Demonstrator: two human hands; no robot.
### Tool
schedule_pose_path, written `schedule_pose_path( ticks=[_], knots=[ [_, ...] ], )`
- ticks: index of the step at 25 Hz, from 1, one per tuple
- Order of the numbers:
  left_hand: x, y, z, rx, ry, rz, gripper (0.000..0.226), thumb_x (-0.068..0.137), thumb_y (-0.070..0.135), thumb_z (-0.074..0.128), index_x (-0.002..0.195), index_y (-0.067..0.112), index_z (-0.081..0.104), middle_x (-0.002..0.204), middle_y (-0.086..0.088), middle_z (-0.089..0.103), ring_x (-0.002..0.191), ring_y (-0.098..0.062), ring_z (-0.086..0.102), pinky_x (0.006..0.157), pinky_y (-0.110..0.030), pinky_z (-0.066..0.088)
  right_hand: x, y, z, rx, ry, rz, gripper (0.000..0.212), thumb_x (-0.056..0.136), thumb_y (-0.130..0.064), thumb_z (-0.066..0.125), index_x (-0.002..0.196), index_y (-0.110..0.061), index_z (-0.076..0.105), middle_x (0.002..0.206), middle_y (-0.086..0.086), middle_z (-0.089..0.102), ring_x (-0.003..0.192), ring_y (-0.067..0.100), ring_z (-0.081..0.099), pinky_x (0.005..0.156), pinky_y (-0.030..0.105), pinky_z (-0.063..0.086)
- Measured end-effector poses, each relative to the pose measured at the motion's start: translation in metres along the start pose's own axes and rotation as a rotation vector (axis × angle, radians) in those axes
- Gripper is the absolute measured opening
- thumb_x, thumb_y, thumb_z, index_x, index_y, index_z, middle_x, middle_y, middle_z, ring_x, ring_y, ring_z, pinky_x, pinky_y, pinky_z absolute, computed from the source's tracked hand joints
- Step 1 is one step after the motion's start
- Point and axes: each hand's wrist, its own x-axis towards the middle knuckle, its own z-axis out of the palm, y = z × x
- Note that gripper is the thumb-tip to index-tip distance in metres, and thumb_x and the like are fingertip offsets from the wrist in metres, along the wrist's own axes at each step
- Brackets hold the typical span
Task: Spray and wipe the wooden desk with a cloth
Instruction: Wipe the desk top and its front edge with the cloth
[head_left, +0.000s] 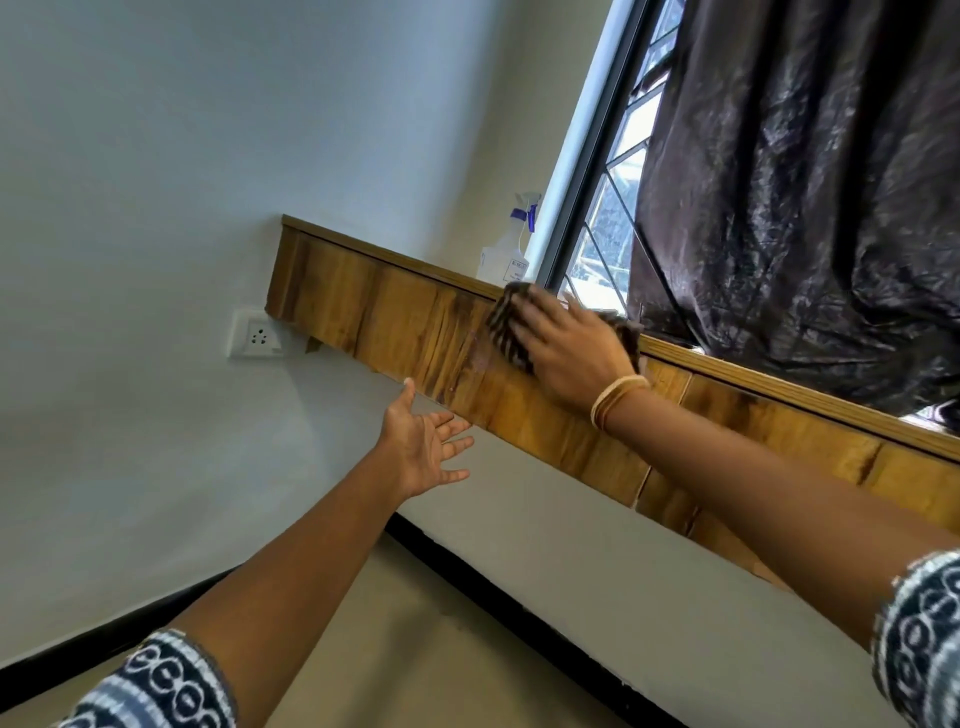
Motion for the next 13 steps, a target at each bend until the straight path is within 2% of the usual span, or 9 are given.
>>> schedule_pose_path(
  ticks=[2,4,5,8,9,10,13],
  knots=[
    [-0.002,-0.001,0.002,-0.012,-0.003,0.006,0.096,0.088,0.078,0.014,0.156,0.011,0.017,0.159,-0.007,0.029,0.145,-0.027,0.030,0.114,-0.061,0.017,0.006,0.006,-0.002,-0.018,0.039,0.086,0.055,0.098,-0.035,0.035,0.148,-0.015,0.042,0.158,0.015,0.032,0.148,0.038,0.022,0.120,0.048,0.009],
    [0.000,-0.003,0.001,-0.034,-0.011,0.004,0.096,0.087,0.078,0.013,0.155,0.011,0.018,0.159,-0.007,0.030,0.145,-0.027,0.030,0.115,-0.061,0.017,-0.004,-0.012,0.002,0.044,0.049,0.084,0.055,0.097,-0.034,0.045,0.148,-0.013,0.042,0.158,0.017,0.032,0.148,0.038,0.023,0.119,0.049,0.005],
    [0.000,-0.004,0.000,-0.043,-0.018,0.006,0.096,0.087,0.078,0.013,0.155,0.011,0.020,0.158,-0.007,0.032,0.145,-0.027,0.031,0.115,-0.062,0.016,-0.014,-0.028,0.007,0.088,0.034,0.020,0.056,0.097,-0.034,0.047,0.149,-0.013,0.040,0.159,0.017,0.029,0.148,0.038,0.021,0.118,0.049,0.002],
    [0.001,-0.005,-0.004,-0.089,-0.029,0.008,0.098,0.086,0.079,0.015,0.152,0.008,0.028,0.151,-0.010,0.043,0.140,-0.028,0.039,0.115,-0.063,0.016,-0.041,-0.073,0.014,0.106,-0.152,-0.338,0.058,0.100,-0.031,0.039,0.155,-0.014,0.027,0.164,0.014,0.012,0.152,0.034,0.007,0.119,0.045,-0.006],
    [0.002,-0.004,-0.007,-0.124,-0.026,0.017,0.098,0.086,0.079,0.016,0.153,0.007,0.025,0.151,-0.011,0.043,0.140,-0.029,0.039,0.115,-0.063,0.017,-0.038,-0.076,0.014,0.086,-0.175,-0.387,0.059,0.101,-0.032,0.037,0.155,-0.013,0.025,0.165,0.013,0.010,0.152,0.033,0.005,0.120,0.045,-0.006],
    [0.002,-0.001,-0.010,-0.163,-0.015,0.034,0.098,0.087,0.078,0.017,0.154,0.007,0.019,0.153,-0.012,0.040,0.141,-0.029,0.037,0.115,-0.063,0.017,-0.028,-0.072,0.012,0.083,-0.159,-0.361,0.058,0.101,-0.033,0.036,0.155,-0.014,0.026,0.165,0.013,0.011,0.152,0.032,0.006,0.121,0.045,-0.005],
    [0.006,0.009,-0.019,-0.254,0.035,0.077,0.098,0.089,0.076,0.020,0.156,0.006,0.004,0.152,-0.017,0.040,0.140,-0.030,0.039,0.115,-0.060,0.020,0.029,-0.044,0.005,0.087,-0.035,-0.041,0.057,0.103,-0.038,0.032,0.155,-0.017,0.026,0.164,0.012,0.014,0.152,0.033,0.008,0.120,0.046,-0.003]
  ],
)
